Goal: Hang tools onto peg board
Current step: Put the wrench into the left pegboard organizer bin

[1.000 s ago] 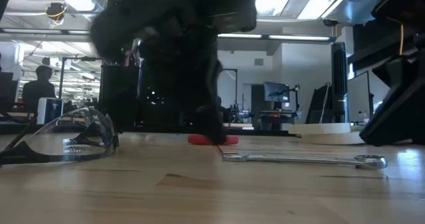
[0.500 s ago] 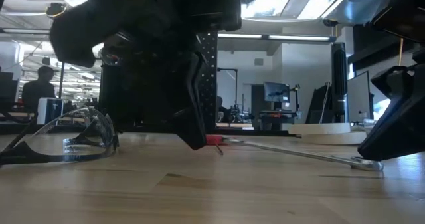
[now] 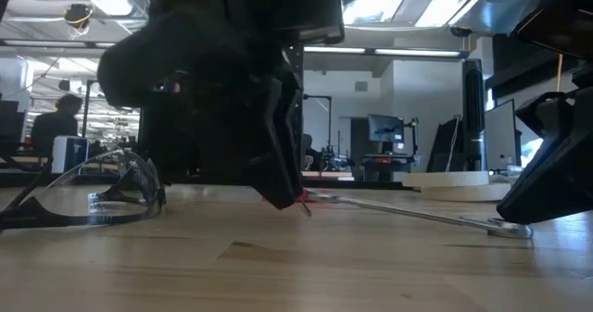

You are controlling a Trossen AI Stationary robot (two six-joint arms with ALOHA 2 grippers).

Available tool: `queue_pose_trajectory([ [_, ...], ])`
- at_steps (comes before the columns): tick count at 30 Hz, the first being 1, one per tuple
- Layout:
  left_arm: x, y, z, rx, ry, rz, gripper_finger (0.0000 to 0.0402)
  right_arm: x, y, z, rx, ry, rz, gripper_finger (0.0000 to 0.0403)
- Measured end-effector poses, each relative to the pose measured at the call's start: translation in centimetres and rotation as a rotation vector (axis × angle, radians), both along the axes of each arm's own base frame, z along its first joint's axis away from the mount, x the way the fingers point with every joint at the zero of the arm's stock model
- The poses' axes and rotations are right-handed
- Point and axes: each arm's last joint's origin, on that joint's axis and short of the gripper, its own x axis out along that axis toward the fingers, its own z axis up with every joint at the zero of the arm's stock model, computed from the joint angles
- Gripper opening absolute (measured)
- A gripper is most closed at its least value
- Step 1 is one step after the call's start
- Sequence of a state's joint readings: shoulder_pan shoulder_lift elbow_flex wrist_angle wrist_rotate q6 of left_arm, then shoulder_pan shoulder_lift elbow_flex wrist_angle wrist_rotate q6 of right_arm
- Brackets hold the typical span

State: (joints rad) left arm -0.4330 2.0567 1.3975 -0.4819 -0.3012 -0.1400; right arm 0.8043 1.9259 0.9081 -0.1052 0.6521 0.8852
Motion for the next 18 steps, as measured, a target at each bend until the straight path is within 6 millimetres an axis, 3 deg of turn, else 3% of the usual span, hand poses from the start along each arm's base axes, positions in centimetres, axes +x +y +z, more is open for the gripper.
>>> queue_pose_trajectory([
  [6, -0.1, -1.3, 0.4, 0.011, -0.047, -0.030, 0.0162, 0.0, 0.0, 0.0, -0.001, 0.003, 0.001, 0.0003],
  [12, -0.2, -3.2, 0.5, 0.198, -0.201, -0.040, 0.0168, 0.0, 0.0, -0.1, -0.006, 0.002, 0.001, 0.0004],
  [18, 0.4, -4.0, -1.9, 0.287, -0.203, -0.141, 0.0168, 0.0, -0.1, -0.1, -0.009, 0.003, 0.001, 0.0004],
])
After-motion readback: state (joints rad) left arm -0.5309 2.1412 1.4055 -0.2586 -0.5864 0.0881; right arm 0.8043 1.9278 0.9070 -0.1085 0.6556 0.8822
